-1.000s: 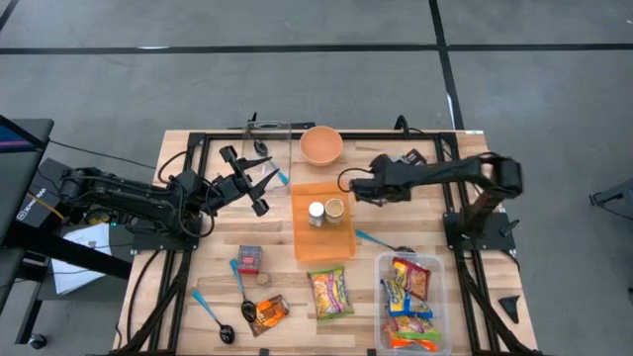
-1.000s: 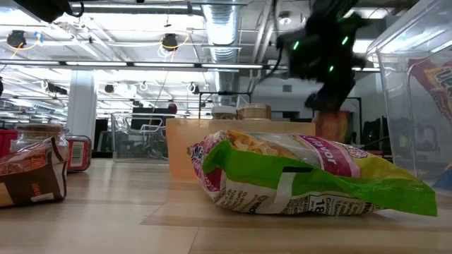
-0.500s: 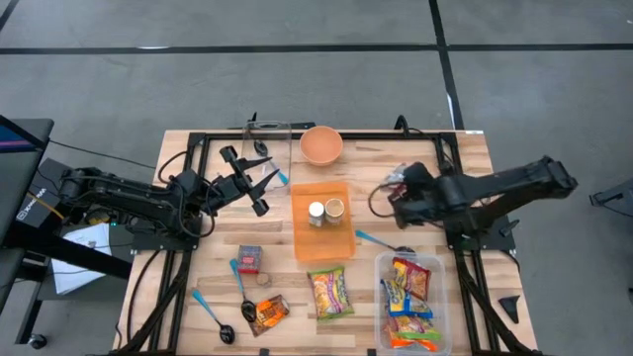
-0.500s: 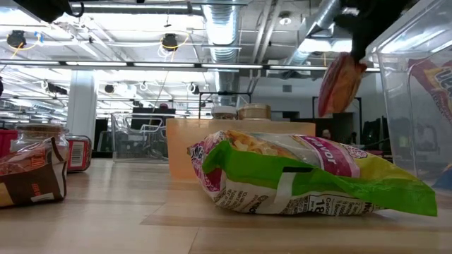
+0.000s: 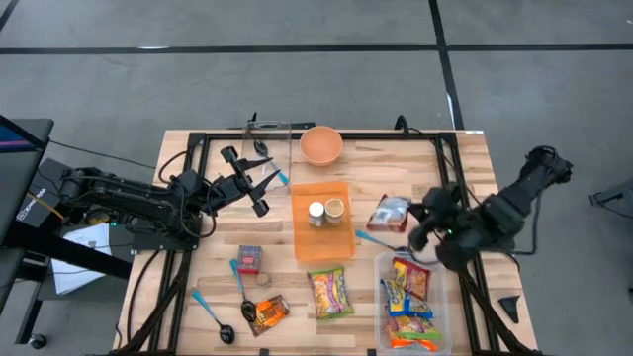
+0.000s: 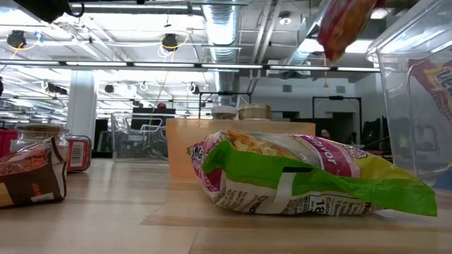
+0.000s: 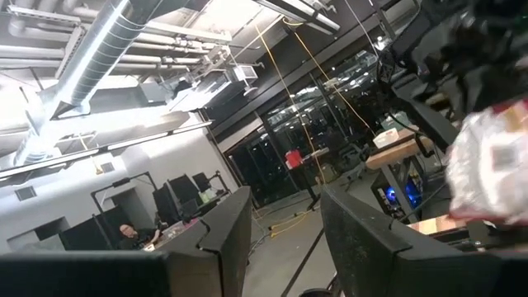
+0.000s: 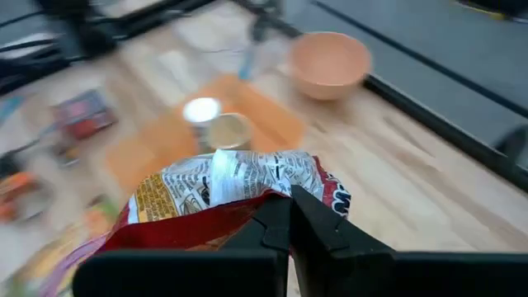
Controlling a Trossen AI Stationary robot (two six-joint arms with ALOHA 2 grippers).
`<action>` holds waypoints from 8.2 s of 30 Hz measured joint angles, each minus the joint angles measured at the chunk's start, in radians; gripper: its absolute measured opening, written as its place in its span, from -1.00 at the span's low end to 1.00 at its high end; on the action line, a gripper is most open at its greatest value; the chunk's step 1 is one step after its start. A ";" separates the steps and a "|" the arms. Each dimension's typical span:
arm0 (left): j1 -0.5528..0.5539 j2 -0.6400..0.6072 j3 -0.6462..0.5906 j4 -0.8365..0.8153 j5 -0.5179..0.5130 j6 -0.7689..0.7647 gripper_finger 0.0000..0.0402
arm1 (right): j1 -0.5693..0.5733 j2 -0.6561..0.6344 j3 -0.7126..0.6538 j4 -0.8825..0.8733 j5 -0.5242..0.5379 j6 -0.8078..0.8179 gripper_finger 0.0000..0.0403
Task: Pick & Place Food Item
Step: Put the red noodle pack into the transparent container, then adjust the noodle packs in the transparent container
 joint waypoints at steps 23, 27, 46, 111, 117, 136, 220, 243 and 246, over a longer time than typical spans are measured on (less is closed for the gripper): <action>0.000 0.000 0.000 0.000 0.000 -0.007 -0.30 | 0.234 0.278 0.379 -0.031 -0.271 -0.039 -1.00; 0.000 0.000 0.000 0.000 0.000 -0.006 -0.30 | 0.215 0.302 0.422 -0.056 -0.292 -0.040 -1.00; 0.050 0.000 0.000 0.094 0.161 0.068 -0.30 | 0.119 0.308 0.452 -0.089 -0.587 0.447 -1.00; 0.194 0.000 0.000 0.109 0.367 0.019 -0.30 | 0.238 0.427 0.217 0.008 -0.716 0.172 -1.00; 0.194 0.000 0.000 0.109 0.366 0.019 -0.30 | 0.248 0.426 0.140 0.165 -0.778 0.238 -1.00; 0.194 0.000 0.000 0.107 0.367 0.019 -0.30 | 0.272 0.427 0.103 0.279 -0.860 0.297 -1.00; 0.193 0.000 0.000 0.090 0.366 0.021 -0.30 | 0.238 0.495 0.028 0.494 -1.055 0.420 -0.99; 0.193 0.000 0.000 0.091 0.366 0.019 -0.30 | 0.262 0.491 0.029 0.268 -1.062 0.427 -1.00; 0.193 0.000 0.000 0.091 0.367 0.019 -0.30 | 0.264 0.491 0.029 0.229 -1.079 0.440 -1.00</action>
